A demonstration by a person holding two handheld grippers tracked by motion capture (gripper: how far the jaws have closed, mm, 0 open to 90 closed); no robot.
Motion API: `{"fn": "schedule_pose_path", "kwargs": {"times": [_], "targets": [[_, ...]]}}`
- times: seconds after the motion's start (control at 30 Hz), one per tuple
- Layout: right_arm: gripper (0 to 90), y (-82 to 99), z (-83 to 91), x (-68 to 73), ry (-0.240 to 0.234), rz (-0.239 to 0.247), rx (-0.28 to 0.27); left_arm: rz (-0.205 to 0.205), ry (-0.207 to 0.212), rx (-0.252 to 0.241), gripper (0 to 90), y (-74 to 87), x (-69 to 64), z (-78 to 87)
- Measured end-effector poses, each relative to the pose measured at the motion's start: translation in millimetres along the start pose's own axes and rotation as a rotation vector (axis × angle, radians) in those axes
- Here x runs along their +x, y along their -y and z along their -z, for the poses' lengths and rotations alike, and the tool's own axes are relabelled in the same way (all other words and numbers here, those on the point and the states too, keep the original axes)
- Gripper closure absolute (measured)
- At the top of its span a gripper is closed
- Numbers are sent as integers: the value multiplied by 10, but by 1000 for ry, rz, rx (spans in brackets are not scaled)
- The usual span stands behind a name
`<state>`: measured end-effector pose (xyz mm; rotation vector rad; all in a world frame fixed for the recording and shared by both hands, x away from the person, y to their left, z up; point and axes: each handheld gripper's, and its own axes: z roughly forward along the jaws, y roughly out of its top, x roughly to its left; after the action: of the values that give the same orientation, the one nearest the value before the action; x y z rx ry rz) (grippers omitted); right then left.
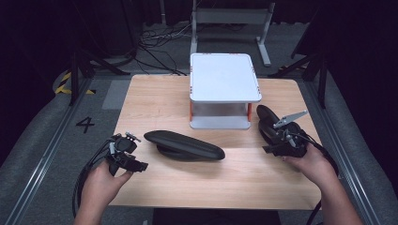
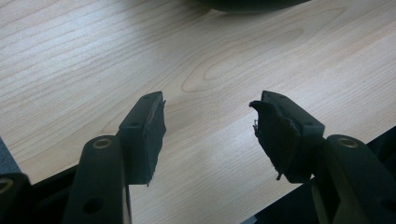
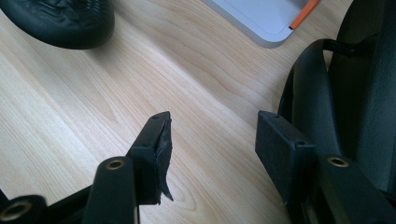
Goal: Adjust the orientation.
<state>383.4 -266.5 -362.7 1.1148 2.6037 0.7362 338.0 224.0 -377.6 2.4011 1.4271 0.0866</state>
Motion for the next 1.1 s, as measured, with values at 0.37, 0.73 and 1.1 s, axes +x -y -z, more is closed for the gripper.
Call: {"fn": "schedule_pose_path", "kwargs": {"times": [0.37,0.73,1.1], "targets": [[439,-46,-27,61,-17,18,-12,0,-1,2,422,7,0,16],[398,-251,-127,315,-66,97,-29,-1,-9,-9,419,1,7,49],[294,-503,-294,570,-80,150,-44,0,-14,-11,411,15,12,41]]}}
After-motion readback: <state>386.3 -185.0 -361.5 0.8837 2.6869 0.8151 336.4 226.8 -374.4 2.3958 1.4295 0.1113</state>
